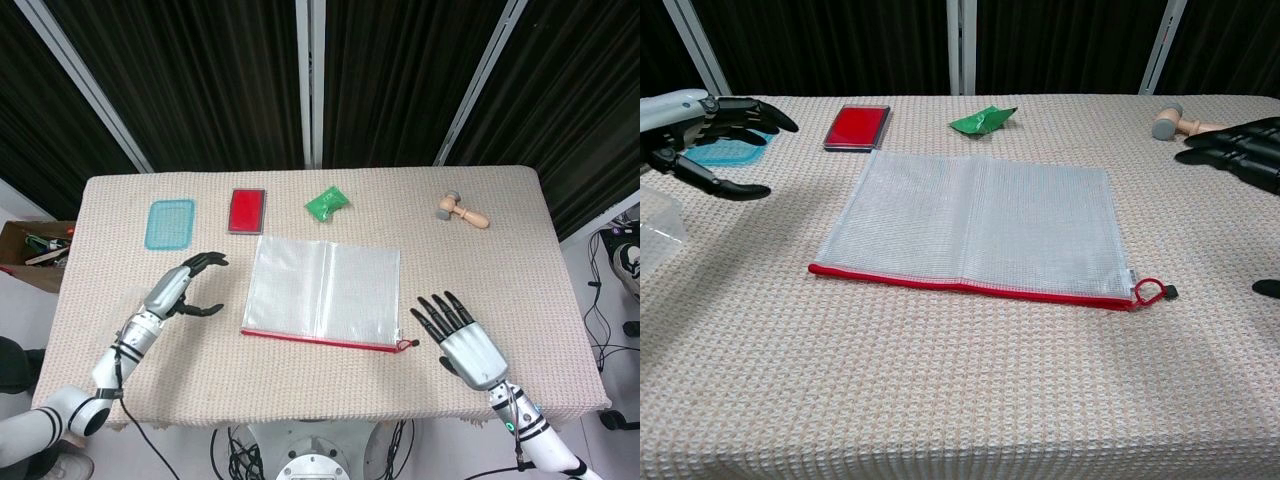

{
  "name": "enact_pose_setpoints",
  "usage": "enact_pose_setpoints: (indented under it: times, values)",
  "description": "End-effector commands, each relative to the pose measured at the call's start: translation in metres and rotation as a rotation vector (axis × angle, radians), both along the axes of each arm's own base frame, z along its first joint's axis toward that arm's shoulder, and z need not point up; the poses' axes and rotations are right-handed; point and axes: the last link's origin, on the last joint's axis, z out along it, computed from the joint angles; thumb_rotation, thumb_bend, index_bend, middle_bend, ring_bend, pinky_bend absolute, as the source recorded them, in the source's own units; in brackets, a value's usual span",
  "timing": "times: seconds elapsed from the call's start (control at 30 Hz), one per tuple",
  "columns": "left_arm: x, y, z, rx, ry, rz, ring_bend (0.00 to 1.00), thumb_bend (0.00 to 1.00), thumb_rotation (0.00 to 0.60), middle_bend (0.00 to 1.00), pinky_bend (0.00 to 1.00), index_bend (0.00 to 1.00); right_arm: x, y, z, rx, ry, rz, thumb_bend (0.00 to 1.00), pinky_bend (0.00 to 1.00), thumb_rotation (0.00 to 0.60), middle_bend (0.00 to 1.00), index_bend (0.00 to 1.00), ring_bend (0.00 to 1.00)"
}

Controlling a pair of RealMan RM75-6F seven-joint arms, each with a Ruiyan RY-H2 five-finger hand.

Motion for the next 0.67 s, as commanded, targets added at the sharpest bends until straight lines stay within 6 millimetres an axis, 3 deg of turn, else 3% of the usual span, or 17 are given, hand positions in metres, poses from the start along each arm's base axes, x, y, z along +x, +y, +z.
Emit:
enact_pose_setpoints:
  times: [0.03,0.13,0.37,0.5,0.67]
  values:
    - [-0.022,-0.031,0.056,0.253,0.369,0.028,0.10,0.19,0.600,0.13,0.13,0.22,-0.016,-0.005,0.031,-0.084,-0.052,-0.117,0.10,0.00,0.600,0.04,0.00,0.00]
    - [-0.038,-0.049,0.086,0.344,0.443,0.076,0.10,0.19,0.600,0.13,0.14,0.22,-0.033,-0.001,0.058,-0.155,-0.097,-0.209,0.19,0.05,0.600,0.10,0.00,0.00]
    - [-0.073,-0.106,0.138,0.504,0.577,0.182,0.10,0.19,0.600,0.14,0.13,0.22,-0.068,0.031,0.112,-0.284,-0.206,-0.337,0.21,0.05,0.600,0.09,0.00,0.00]
    - [-0.078,-0.139,0.147,0.520,0.582,0.228,0.10,0.19,0.600,0.14,0.13,0.22,-0.083,0.053,0.127,-0.329,-0.239,-0.371,0.21,0.03,0.600,0.09,0.00,0.00]
    - [-0.077,-0.170,0.136,0.467,0.519,0.267,0.10,0.18,0.600,0.14,0.13,0.22,-0.090,0.065,0.129,-0.323,-0.269,-0.380,0.21,0.01,0.600,0.08,0.00,0.00]
